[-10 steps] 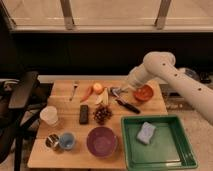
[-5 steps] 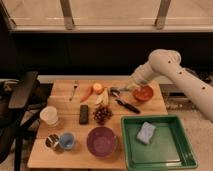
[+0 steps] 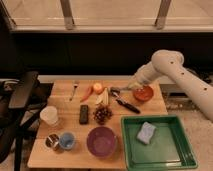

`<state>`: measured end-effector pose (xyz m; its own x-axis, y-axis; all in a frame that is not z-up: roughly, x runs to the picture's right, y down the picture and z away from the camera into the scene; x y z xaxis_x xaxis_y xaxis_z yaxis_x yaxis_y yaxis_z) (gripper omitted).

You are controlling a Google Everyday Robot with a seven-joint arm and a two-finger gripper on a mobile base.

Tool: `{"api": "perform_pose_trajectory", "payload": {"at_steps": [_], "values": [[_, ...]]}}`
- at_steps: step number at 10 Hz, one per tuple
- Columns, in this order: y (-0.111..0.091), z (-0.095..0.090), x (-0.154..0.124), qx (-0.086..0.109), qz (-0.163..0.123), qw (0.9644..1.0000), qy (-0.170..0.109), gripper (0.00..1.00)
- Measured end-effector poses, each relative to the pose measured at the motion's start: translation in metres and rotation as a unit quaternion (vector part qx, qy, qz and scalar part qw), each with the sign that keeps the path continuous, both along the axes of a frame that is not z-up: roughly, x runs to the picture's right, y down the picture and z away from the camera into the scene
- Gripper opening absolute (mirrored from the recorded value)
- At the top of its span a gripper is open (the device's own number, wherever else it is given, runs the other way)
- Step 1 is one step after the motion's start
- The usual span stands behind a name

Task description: Place towel in red bowl

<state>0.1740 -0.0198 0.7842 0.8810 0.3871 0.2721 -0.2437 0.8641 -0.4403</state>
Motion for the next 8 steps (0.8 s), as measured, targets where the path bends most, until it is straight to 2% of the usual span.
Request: {"api": "perform_pose_trajectory", "payload": {"at_steps": [3, 6, 7, 8], "values": [[-0.007, 0.021, 0.041, 0.0, 0.033, 0.9992, 0.02, 0.0], [-0.011, 0.048, 0.059, -0.001, 0.067, 0.9976, 0.02, 0.0], [-0.012, 0.056, 0.057, -0.002, 0.069, 0.9974, 0.02, 0.04], [-0.009, 0.068, 0.057, -0.006, 0.071, 0.9971, 0.026, 0.13]]}}
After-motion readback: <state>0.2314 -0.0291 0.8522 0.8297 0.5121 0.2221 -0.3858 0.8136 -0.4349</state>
